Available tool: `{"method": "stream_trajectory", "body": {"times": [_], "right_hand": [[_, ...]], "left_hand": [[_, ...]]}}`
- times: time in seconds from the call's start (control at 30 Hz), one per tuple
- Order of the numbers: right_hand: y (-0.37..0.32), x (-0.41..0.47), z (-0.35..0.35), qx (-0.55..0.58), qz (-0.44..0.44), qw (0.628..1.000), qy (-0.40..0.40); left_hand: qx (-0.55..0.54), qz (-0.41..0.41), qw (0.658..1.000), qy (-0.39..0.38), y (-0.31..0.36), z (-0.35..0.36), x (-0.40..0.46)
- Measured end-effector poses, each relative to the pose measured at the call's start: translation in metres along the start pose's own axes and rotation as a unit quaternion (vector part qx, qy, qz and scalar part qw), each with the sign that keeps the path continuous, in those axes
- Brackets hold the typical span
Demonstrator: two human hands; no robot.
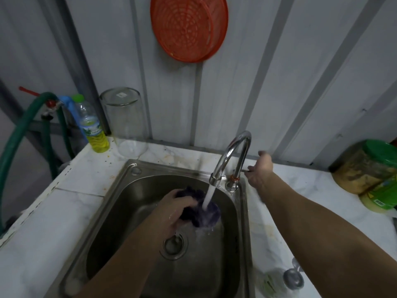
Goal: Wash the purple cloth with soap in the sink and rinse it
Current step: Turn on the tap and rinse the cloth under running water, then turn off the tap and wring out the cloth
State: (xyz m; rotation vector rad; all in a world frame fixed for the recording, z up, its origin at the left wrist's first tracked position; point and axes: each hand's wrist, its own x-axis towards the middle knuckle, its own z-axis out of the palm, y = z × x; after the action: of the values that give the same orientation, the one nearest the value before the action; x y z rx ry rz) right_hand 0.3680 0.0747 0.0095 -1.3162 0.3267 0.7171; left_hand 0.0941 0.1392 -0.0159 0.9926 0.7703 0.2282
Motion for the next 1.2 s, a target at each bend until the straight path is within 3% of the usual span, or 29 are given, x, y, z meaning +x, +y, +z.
{"method": "stream_trajectory", "body": {"times": [0.17, 0.37, 0.47, 0.77, 1.03, 1.2], "right_hand": [[0.014, -0.006, 0.010, -0.015, 0.004, 0.999, 0.047], [0.011, -0.001, 0.004, 0.099, 0.017, 0.994, 0.050], [0.009, -0.004, 0.008, 0.074, 0.004, 0.996, 0.045], [0.000, -0.010, 0.006, -0.046, 0.058, 0.988, -0.137], [0.005, -0.066, 0.000, -0.122, -0.014, 0.992, 0.002], [0.081, -0.114, -0.022, -0.093, 0.042, 0.991, -0.083]], "left_hand": [[-0.012, 0.013, 0.999, 0.044, -0.002, -0.010, -0.005], [-0.063, -0.008, 0.996, 0.069, -0.006, -0.009, -0.005], [-0.080, -0.012, 0.995, 0.056, -0.007, 0.003, -0.005], [-0.092, -0.011, 0.994, 0.057, 0.000, 0.017, -0.008], [-0.162, -0.020, 0.984, 0.068, -0.004, 0.025, -0.012], [-0.253, -0.053, 0.962, 0.089, 0.000, 0.030, -0.023]]}}
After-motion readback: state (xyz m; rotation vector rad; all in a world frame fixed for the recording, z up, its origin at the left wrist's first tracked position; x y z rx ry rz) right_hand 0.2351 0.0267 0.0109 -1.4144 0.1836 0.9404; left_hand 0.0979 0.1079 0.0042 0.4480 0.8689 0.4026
